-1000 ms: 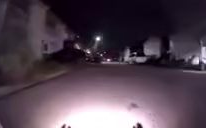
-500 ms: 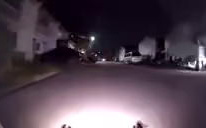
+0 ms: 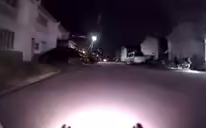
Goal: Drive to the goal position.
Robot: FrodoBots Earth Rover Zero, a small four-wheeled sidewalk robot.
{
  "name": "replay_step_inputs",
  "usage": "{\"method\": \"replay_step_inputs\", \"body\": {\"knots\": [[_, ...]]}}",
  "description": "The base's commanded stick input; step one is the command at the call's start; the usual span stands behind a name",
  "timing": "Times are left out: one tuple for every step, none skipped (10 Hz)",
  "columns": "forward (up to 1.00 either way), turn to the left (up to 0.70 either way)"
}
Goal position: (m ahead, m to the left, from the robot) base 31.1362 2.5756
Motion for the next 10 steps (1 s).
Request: {"method": "replay_step_inputs", "body": {"knots": [[0.85, 0.00], [0.85, 0.00], [0.85, 0.00], [0.85, 0.00], [0.85, 0.00], [0.85, 0.00], [0.85, 0.00], [0.85, 0.00], [0.85, 0.00], [0.85, 0.00]]}}
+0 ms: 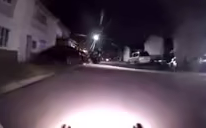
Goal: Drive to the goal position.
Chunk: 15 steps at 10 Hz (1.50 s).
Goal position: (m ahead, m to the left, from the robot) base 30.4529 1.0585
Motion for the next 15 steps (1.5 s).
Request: {"method": "replay_step_inputs", "body": {"knots": [[0.85, 0.00], [0.85, 0.00], [0.85, 0.00], [0.85, 0.00], [0.85, 0.00], [0.85, 0.00], [0.85, 0.00], [0.85, 0.00], [0.85, 0.00], [0.85, -0.04], [0.85, -0.20], [0.85, -0.26], [0.85, -0.33], [0.85, -0.14], [0.85, 0.00]]}}
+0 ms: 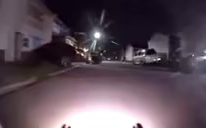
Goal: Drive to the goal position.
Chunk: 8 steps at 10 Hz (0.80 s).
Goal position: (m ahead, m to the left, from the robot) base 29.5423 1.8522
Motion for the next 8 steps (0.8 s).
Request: {"method": "replay_step_inputs", "body": {"knots": [[0.85, 0.00], [0.85, 0.00], [0.85, 0.00], [0.85, 0.00], [0.85, 0.00], [0.85, 0.00], [0.85, 0.00], [0.85, 0.00]]}}
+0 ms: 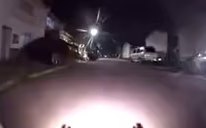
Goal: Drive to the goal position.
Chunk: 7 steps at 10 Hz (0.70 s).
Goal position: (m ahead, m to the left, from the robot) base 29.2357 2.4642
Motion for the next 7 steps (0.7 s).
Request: {"method": "replay_step_inputs", "body": {"knots": [[0.85, 0.00], [0.85, 0.00], [0.85, 0.00], [0.85, 0.00], [0.85, 0.00], [0.85, 0.00], [0.85, 0.00]]}}
